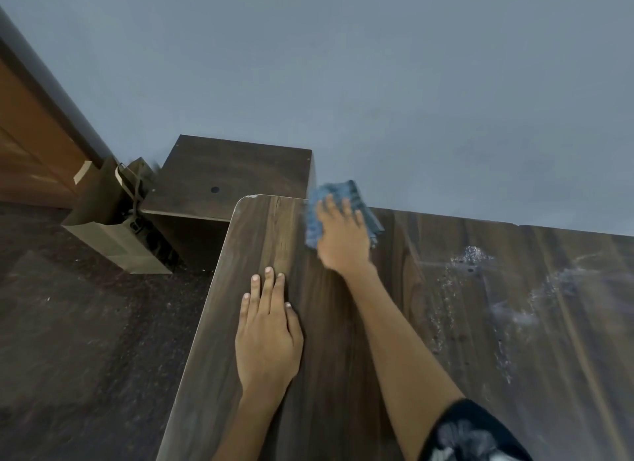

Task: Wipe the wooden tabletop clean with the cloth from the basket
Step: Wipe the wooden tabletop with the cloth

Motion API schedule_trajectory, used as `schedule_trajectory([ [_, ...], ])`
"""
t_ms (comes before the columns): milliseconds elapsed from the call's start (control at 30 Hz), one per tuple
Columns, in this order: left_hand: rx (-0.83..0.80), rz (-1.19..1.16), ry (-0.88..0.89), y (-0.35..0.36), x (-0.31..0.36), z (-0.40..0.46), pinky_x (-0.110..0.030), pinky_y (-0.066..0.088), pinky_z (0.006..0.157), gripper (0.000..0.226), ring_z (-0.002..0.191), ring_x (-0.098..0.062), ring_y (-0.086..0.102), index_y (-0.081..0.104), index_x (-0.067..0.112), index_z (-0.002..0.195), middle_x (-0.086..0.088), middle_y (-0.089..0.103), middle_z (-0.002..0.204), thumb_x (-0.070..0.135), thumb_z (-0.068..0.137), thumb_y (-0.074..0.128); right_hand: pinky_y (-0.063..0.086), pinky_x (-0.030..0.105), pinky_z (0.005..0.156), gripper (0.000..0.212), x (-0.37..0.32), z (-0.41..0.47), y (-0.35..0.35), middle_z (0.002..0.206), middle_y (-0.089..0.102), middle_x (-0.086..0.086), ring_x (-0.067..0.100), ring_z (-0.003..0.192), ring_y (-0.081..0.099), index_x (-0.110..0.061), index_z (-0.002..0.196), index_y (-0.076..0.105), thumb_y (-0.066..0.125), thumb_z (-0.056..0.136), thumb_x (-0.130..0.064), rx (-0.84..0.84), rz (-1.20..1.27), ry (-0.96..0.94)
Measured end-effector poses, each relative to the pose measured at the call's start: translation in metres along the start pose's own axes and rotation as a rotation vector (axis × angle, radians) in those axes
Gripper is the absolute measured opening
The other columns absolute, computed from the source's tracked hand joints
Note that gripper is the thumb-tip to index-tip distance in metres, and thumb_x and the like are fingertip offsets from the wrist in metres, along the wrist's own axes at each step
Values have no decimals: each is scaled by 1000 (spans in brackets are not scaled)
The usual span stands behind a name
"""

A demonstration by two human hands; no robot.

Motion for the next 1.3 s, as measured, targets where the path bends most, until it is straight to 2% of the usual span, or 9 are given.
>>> schedule_trajectory([
  [133, 1, 9, 11, 0, -1, 0, -31, 15, 113, 52, 138, -13, 21, 39, 13, 138, -2, 35, 147, 27, 91, 22, -3, 37, 116, 66, -21, -46, 9, 158, 3, -5, 17, 145, -2, -24, 150, 6, 44, 96, -27, -18, 1, -245],
  [300, -2, 8, 6, 0, 0, 0, -32, 16, 113, 52, 138, -14, 23, 39, 14, 138, -1, 35, 147, 28, 92, 20, -2, 44, 117, 68, 29, -31, -2, 159, -4, -2, 22, 145, -6, -20, 151, 0, 39, 97, -31, 6, -42, 155],
  [367, 0, 5, 3, 1, -1, 0, -31, 15, 113, 53, 138, -13, 21, 39, 14, 138, -1, 35, 147, 28, 92, 19, -3, 46, 116, 71, 14, -6, -5, 159, -4, 2, 25, 145, -6, -19, 151, 1, 43, 96, -31, -16, -12, 184],
  [533, 10, -7, 15, -1, 0, -1, -31, 16, 113, 52, 138, -14, 22, 41, 11, 137, -3, 37, 146, 26, 90, 22, -7, 41, 115, 72, -48, -2, 8, 159, -5, 3, 25, 145, -7, -18, 151, 1, 45, 96, -30, -60, -45, -164],
  [633, 7, -9, 30, -2, -1, -1, -32, 16, 113, 53, 137, -12, 19, 40, 11, 137, -4, 36, 146, 27, 91, 20, -2, 38, 117, 64, -42, -41, 12, 159, 2, -2, 19, 145, -2, -20, 151, 5, 39, 98, -32, -42, -61, -318],
  [867, 3, -2, -4, -1, 0, -1, -30, 15, 113, 52, 138, -13, 23, 40, 13, 137, -2, 36, 146, 28, 91, 20, 5, 40, 118, 57, 22, -16, -9, 159, 6, -2, 21, 145, 3, -18, 151, 8, 32, 100, -27, -37, -23, 18],
  [1000, 14, -11, 1, -3, 2, -2, -32, 18, 112, 52, 137, -17, 29, 44, 10, 134, -4, 40, 144, 25, 90, 22, 1, 42, 117, 68, -31, 9, -4, 159, 2, 4, 26, 145, 1, -15, 150, 6, 44, 96, -29, -70, -29, -99],
  [1167, 4, -23, 17, -4, 0, -2, -30, 16, 112, 54, 137, -14, 26, 41, 11, 136, -3, 38, 145, 28, 90, 19, -2, 36, 117, 61, -46, -33, 9, 159, 3, -2, 18, 145, -1, -18, 151, 5, 37, 99, -30, -70, -45, -325],
  [1300, 12, -38, 6, -4, -1, -2, -29, 16, 112, 54, 138, -14, 26, 44, 12, 135, -1, 39, 145, 30, 91, 19, 4, 39, 116, 64, 21, -45, -6, 158, 7, -4, 16, 145, 7, -21, 150, 8, 41, 95, -23, 4, -56, -69],
])
Point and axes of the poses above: each hand's wrist, its own z-axis towards the middle knuckle, its own y-axis out of the palm, x = y × z, the point moved 4 cm from there along z, towards the middle knuckle
